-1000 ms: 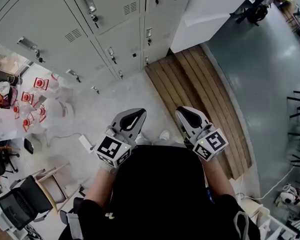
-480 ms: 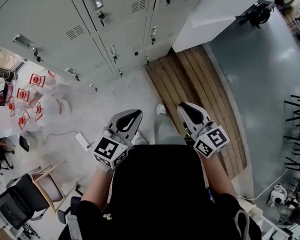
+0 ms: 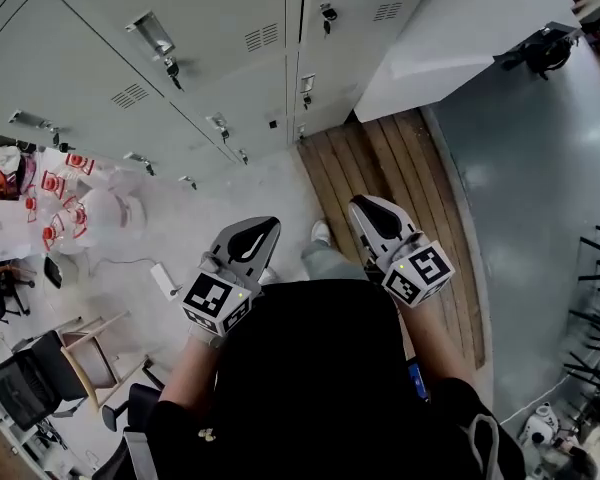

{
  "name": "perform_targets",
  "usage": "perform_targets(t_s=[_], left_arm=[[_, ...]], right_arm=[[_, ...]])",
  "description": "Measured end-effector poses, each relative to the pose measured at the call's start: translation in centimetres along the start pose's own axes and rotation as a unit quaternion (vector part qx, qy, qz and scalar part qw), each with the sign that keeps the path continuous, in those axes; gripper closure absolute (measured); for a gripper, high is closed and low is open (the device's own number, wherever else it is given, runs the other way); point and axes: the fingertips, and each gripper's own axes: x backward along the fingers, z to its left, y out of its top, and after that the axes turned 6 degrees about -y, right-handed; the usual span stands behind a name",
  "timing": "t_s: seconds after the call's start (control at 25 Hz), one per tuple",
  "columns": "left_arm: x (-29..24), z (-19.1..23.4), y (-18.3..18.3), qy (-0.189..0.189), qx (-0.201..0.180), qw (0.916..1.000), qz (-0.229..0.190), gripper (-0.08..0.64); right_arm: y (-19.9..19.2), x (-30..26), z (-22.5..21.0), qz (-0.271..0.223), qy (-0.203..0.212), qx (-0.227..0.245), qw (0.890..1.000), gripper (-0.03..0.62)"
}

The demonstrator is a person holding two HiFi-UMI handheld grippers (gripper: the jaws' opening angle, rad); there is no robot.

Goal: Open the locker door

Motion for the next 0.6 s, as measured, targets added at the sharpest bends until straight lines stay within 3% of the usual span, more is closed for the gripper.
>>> perform_targets(t_s=[0.32, 0.6], left_arm=[[-4.8, 2.3, 2.6, 0.080, 0.005, 0.9968, 0.000, 0.536], [-5.9, 3.4, 1.9, 0.128, 0.015, 0.9916, 0.011, 0.537]], right_arm=[[0.7, -3.7, -7.2, 0.022, 0.035, -0.002, 0.999, 0.540], [-1.3, -7.2, -9.8, 0.052, 0.068, -0.005, 0.996, 0.540]])
